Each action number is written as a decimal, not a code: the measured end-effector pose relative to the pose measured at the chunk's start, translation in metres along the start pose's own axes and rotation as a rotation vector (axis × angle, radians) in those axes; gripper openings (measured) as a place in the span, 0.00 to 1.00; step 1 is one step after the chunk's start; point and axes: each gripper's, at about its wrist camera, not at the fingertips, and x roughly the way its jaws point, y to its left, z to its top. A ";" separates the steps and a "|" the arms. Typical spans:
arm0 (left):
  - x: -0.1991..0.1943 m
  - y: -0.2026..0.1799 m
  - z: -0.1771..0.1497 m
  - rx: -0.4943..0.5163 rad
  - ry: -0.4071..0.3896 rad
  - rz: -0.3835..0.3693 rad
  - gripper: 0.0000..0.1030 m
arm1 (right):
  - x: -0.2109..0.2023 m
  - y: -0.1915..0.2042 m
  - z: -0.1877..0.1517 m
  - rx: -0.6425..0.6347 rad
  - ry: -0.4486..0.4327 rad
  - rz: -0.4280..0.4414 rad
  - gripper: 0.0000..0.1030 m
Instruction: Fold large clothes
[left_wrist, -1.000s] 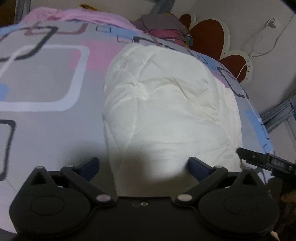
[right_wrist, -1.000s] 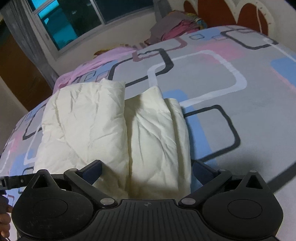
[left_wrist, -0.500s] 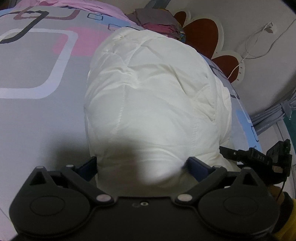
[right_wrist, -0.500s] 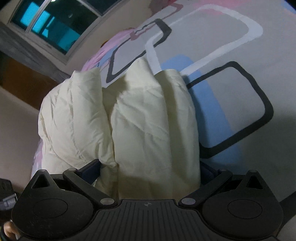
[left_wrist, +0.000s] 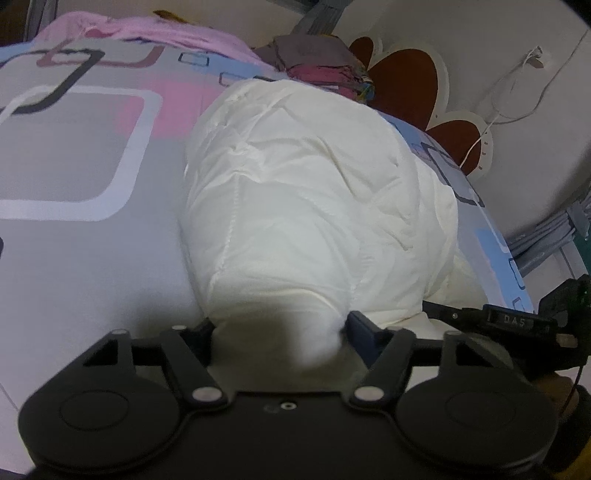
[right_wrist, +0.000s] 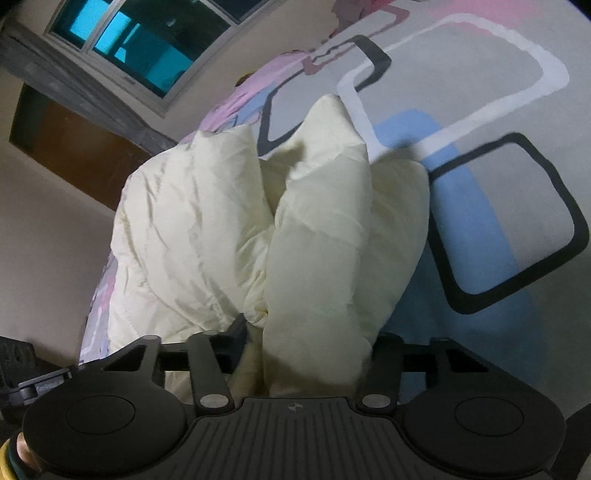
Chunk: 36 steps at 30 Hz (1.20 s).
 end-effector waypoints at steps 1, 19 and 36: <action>-0.002 0.000 0.000 0.002 -0.008 0.002 0.64 | -0.001 0.001 0.000 -0.004 0.000 0.004 0.45; -0.023 -0.009 0.002 0.017 -0.063 0.042 0.57 | 0.007 0.001 0.001 0.026 0.015 0.121 0.39; -0.151 0.124 0.005 -0.054 -0.205 0.197 0.57 | 0.120 0.159 -0.038 -0.072 0.085 0.287 0.39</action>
